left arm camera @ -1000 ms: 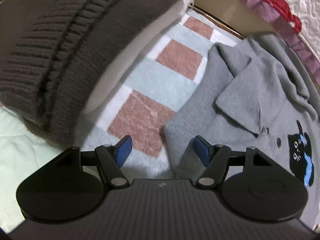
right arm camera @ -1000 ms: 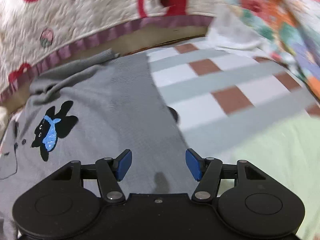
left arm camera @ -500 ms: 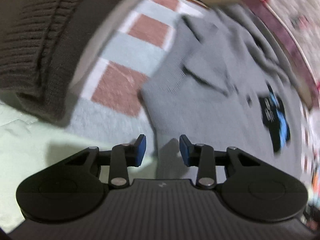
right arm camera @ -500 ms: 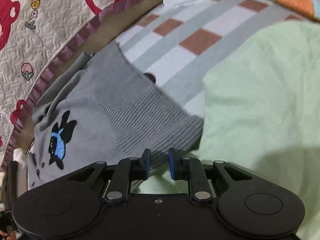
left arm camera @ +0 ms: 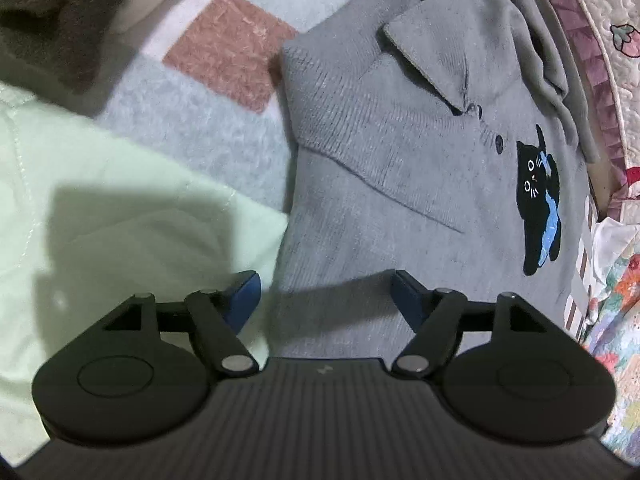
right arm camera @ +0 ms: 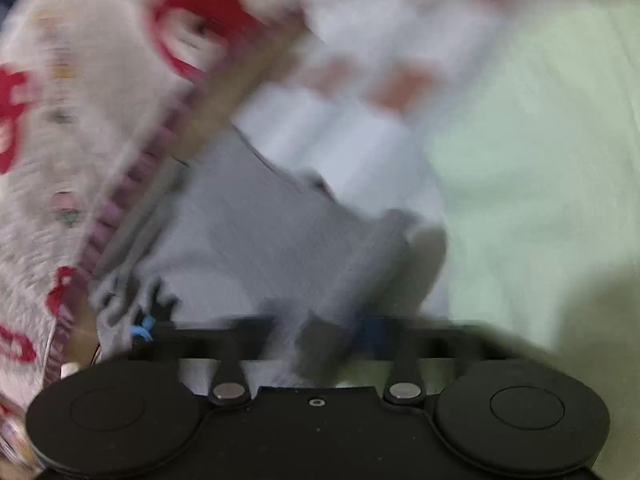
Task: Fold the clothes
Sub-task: 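Grasp the sweater hem with the right gripper while the left gripper grasps the hem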
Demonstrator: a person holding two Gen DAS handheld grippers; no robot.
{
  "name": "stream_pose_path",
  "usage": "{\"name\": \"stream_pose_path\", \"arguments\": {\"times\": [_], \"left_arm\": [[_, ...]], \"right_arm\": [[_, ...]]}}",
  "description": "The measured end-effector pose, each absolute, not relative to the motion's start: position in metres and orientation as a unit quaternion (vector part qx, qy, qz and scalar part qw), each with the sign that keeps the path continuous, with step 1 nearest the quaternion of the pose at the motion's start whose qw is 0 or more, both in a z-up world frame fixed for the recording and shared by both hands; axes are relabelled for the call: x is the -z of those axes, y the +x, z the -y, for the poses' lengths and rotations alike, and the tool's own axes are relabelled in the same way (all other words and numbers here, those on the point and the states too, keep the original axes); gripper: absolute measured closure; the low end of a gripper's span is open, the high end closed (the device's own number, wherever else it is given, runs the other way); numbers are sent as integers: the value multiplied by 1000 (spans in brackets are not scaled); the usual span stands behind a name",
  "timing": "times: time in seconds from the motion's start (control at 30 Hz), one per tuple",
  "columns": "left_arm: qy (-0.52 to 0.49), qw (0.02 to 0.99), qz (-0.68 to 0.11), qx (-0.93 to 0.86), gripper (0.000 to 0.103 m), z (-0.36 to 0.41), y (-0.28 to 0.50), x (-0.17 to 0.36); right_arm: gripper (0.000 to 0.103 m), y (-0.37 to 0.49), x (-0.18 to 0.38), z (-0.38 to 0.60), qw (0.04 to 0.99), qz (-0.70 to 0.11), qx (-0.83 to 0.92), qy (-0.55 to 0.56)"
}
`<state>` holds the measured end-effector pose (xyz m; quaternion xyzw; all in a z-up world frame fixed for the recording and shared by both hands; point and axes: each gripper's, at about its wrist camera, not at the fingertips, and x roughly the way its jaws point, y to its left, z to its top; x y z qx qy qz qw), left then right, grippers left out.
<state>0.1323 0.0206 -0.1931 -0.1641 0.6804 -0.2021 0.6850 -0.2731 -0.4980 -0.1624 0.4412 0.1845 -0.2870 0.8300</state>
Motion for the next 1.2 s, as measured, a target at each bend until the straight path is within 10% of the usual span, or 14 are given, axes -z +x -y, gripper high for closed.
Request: {"name": "stream_pose_path", "arguments": {"times": [0.07, 0.3, 0.4, 0.67, 0.83, 0.93, 1.1, 1.13, 1.17, 1.2], "left_arm": [[-151, 694, -663, 236, 95, -15, 127, 184], [-119, 729, -615, 276, 92, -8, 112, 161], [-126, 726, -630, 246, 58, -8, 115, 167], [-145, 697, -664, 230, 48, 0, 125, 189], [-69, 711, -665, 218, 50, 25, 118, 191], [-19, 739, -633, 231, 81, 39, 106, 180], [-15, 772, -568, 285, 86, 38, 88, 153], [-23, 770, -565, 296, 86, 37, 89, 151], [-33, 767, -564, 304, 86, 34, 91, 151], [-45, 763, -567, 306, 85, 32, 94, 152]], "right_arm": [[94, -279, 145, 490, 865, -169, 271, 387], [93, -266, 151, 481, 872, -234, 287, 319], [92, -265, 153, 482, 875, -237, 273, 322], [89, -267, 159, 490, 866, -221, 222, 391], [68, -266, 175, 501, 832, -244, 265, 422], [57, -266, 183, 502, 819, -260, 281, 426], [48, -256, 194, 523, 803, -244, 239, 488], [51, -255, 194, 527, 803, -226, 229, 503], [87, -255, 192, 529, 810, -207, 207, 508], [93, -254, 188, 529, 820, -190, 182, 509]]}}
